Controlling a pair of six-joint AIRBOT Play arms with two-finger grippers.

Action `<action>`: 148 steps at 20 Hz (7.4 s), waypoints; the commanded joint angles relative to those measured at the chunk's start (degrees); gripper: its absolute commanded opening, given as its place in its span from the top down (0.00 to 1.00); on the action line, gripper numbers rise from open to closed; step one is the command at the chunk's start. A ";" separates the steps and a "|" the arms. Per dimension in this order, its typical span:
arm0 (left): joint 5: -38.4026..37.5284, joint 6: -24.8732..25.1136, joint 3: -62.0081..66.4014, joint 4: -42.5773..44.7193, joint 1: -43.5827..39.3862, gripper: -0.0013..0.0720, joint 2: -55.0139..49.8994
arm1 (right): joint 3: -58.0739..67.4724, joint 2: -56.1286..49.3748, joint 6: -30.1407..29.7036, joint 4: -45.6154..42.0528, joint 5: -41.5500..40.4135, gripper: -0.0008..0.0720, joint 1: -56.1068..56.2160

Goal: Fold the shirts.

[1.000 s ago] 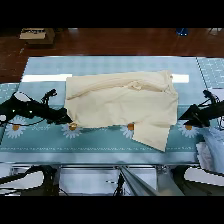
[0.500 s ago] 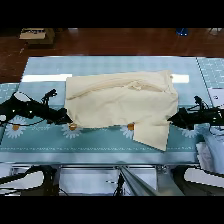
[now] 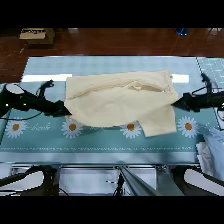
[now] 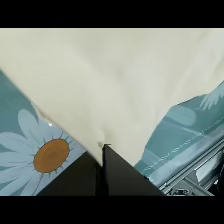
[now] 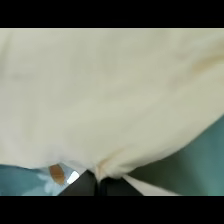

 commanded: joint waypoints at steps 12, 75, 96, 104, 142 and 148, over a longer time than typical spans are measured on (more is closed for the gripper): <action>7.17 -1.36 21.55 -1.90 3.10 0.96 -11.34 | 15.76 -10.95 1.88 11.32 -33.22 0.96 12.48; 11.85 -2.27 33.29 -30.93 -33.73 0.95 -23.47 | 20.85 12.55 16.79 -8.46 1.73 0.95 13.14; 18.78 -1.73 33.29 -44.68 -48.72 0.96 -30.56 | 20.85 24.59 20.06 -14.53 11.15 0.95 13.14; 15.41 -1.90 33.29 -32.72 -14.93 0.96 -7.06 | 15.56 24.39 25.42 -23.21 6.10 0.95 31.10; -1.38 -8.00 33.11 -4.17 -3.65 0.54 18.25 | -29.86 23.93 11.32 3.15 -11.63 0.19 4.09; -2.62 -8.59 33.11 -4.17 -3.65 0.54 18.23 | -35.26 19.15 10.08 20.79 -30.88 0.19 18.34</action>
